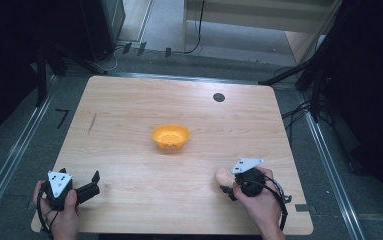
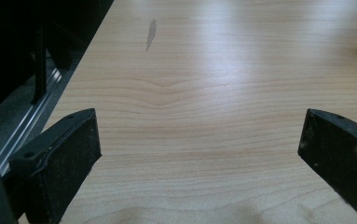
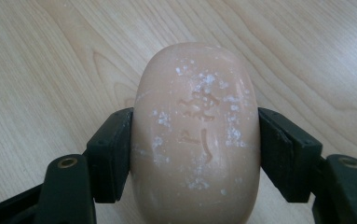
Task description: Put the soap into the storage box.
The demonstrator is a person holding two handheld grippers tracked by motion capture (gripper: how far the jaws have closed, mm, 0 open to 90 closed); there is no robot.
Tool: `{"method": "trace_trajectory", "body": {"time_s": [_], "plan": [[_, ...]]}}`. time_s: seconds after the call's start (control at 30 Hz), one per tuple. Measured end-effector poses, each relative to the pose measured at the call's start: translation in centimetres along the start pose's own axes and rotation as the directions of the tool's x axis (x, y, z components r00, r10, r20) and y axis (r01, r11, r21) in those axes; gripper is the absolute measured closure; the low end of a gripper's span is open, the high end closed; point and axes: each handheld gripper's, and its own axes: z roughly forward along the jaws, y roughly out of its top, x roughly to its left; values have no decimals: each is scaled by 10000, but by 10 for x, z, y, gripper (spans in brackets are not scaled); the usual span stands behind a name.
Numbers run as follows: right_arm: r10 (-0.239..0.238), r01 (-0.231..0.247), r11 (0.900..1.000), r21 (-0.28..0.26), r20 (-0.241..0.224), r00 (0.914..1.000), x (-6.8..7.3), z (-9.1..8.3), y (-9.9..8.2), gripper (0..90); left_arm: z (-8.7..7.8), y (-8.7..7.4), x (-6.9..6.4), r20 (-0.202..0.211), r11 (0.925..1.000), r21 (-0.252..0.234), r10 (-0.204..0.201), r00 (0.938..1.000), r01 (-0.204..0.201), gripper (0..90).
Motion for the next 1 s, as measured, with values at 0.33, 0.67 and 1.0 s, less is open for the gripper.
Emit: {"method": "trace_trajectory", "body": {"time_s": [0.33,0.67,1.0], "plan": [[-228,222,9994,-260,-264,9994,-9,-1,12,336,0,0,-1,4,10000,-16,84,10000,-84,0],[-257,224,9983,-530,-608,9978,-20,-1,23,336,0,0,-1,-25,10000,-26,59,10000,-59,0],[-392,372,9987,-357,-581,9975,-25,1,37,336,1,0,0,154,9999,72,150,9998,-151,0]]}}
